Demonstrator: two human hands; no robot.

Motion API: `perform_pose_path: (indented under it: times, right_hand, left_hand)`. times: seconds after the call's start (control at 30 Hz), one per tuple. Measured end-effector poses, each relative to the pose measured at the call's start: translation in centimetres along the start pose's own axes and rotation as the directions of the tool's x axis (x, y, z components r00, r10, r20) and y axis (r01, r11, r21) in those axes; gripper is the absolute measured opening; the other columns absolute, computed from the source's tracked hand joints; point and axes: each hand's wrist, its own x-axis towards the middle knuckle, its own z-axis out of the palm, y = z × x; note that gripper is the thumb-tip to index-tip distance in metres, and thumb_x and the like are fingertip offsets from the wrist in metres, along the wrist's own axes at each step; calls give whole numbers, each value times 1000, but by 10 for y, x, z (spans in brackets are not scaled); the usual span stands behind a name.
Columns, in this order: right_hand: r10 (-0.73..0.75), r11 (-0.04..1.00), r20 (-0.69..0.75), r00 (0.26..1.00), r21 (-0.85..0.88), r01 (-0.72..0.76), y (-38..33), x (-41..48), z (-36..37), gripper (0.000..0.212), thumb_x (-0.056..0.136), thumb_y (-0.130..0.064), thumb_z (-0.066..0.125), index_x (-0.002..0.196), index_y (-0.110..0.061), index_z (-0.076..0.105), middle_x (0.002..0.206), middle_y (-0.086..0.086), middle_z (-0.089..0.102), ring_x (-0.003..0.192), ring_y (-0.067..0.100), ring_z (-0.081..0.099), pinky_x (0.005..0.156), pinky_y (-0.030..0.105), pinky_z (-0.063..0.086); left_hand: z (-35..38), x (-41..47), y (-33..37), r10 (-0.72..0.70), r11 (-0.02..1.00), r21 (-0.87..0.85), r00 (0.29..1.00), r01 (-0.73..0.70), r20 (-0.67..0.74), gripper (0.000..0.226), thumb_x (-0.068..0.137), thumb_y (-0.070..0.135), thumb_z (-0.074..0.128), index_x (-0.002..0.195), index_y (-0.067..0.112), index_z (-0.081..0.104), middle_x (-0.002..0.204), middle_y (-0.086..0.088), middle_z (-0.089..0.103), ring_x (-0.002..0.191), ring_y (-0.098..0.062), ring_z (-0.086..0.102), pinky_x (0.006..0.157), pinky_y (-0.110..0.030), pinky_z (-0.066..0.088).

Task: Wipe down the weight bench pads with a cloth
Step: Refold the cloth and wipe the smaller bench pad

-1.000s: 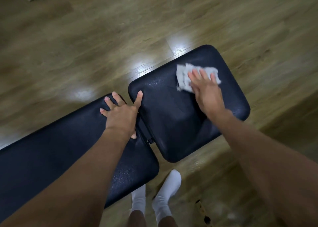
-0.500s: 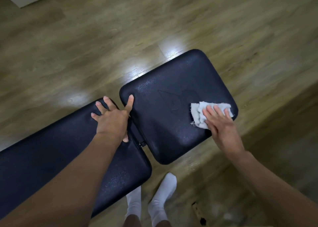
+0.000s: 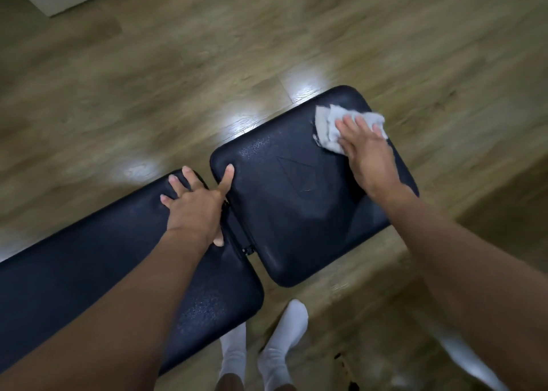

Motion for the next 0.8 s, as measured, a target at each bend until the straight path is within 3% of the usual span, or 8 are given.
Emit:
perform_pose_path:
  times: [0.07,0.13,0.23,0.33,0.43,0.57,0.7,0.8]
  right_hand:
    - [74,996,28,997,46,-75,11,-55,6,49,91,-6,56,138,-9,44,143,10,45,135,29,37,108,50,33]
    - [107,984,-6,994,140,-106,18,-108,12,53,85,4,63,135,-1,47,139,16,52,130,36,46,105,53,37]
    - [180,963,30,983,200,-182,23,-151,16,49,87,2,62,134,-3,48,137,15,54,128,36,48,105,52,35]
    - [227,959,80,971,156,-237,18,-122,18,45,95,-2,49,139,-6,43,144,13,48,135,32,41,111,51,31]
    - [199,972,9,980,124,-199,8,-49,16,44,98,-5,41,142,-9,39,148,10,41,138,31,35,112,48,26]
    - [194,963,-129,973,212,-164,-6,41,-7,27,97,-4,42,121,-6,53,127,13,56,117,36,51,91,47,42]
    - [225,943,-110,968,275,-188,-6,54,-20,26,101,-13,39,118,-6,58,127,12,59,120,34,50,93,43,45]
    - [322,880,-143,936,408,-241,-10,38,-38,20,96,-16,44,88,-6,59,77,9,56,76,33,53,61,31,34]
  left_hand:
    - [0,-1,1,3,1000,2,1000,-3,-1,140,64,23,88,144,42,-25,150,-39,-12,137,-61,-3,106,-70,23]
    - [0,-1,0,8,1000,8,1000,-8,-8,140,65,24,87,144,42,-26,149,-39,-12,136,-62,-3,105,-70,23]
    - [0,-1,1,12,1000,10,1000,-11,-11,140,65,24,87,144,41,-27,149,-40,-13,136,-62,-4,105,-70,23]
    - [1,0,2,6,1000,-5,1000,-6,-6,139,66,22,86,144,40,-27,148,-41,-14,135,-63,-5,105,-71,22]
    - [3,1,1,6,1000,-2,1000,-6,-8,139,66,23,87,144,40,-27,148,-41,-13,135,-64,-5,104,-72,22]
    - [2,2,0,3,1000,-6,1000,-3,-4,139,65,20,87,144,41,-26,149,-40,-14,135,-63,-5,105,-72,22]
    - [0,0,1,3,1000,-30,1000,-3,0,139,65,15,86,145,42,-24,150,-39,-14,136,-62,-8,105,-71,20]
    - [-1,0,2,4,1000,-29,1000,-4,0,139,64,16,87,145,43,-23,150,-38,-15,136,-61,-8,106,-71,19]
